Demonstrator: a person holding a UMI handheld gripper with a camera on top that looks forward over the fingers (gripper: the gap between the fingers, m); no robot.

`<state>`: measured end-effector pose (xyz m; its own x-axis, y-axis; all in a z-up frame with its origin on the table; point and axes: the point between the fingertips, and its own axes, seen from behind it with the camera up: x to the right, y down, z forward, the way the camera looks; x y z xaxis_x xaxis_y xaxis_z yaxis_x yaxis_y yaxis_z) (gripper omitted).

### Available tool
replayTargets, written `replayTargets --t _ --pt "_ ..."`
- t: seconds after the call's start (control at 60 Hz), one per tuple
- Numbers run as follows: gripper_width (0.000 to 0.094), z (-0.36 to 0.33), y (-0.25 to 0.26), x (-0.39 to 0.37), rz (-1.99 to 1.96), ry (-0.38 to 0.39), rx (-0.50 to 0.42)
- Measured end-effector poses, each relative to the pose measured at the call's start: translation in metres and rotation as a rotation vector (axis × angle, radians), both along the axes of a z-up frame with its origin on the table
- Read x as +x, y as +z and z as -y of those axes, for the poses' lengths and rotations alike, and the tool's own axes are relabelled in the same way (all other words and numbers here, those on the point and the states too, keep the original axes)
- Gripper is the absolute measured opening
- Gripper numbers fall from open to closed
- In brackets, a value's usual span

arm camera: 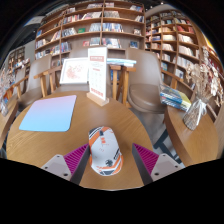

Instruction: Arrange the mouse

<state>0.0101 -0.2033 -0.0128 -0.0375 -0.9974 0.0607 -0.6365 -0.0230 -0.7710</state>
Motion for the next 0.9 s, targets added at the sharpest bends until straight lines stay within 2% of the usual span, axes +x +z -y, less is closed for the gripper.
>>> replayTargets --t 0.2,0.333,0.383,0.5,0.617,0.783,0.9 --pt "0.0837 0.008 -0.002 0.017 -0.01 -0.024 0.038" --pt "0.0649 0.004 -0.002 0.023 -0.007 -0.016 0.045" --pt "0.0496 0.003 -0.002 0.025 -0.009 -0.018 0.046" --pt "0.0459 0.004 0.002 0.023 -0.031 -0.043 0.045" --pt "0.0448 -0.017 0.042 0.029 0.032 -0.038 0.057" --pt "0.0445 -0.099 0.096 0.054 0.102 0.041 0.061" --pt "0.0443 -0.165 0.105 0.081 0.11 0.089 0.041"
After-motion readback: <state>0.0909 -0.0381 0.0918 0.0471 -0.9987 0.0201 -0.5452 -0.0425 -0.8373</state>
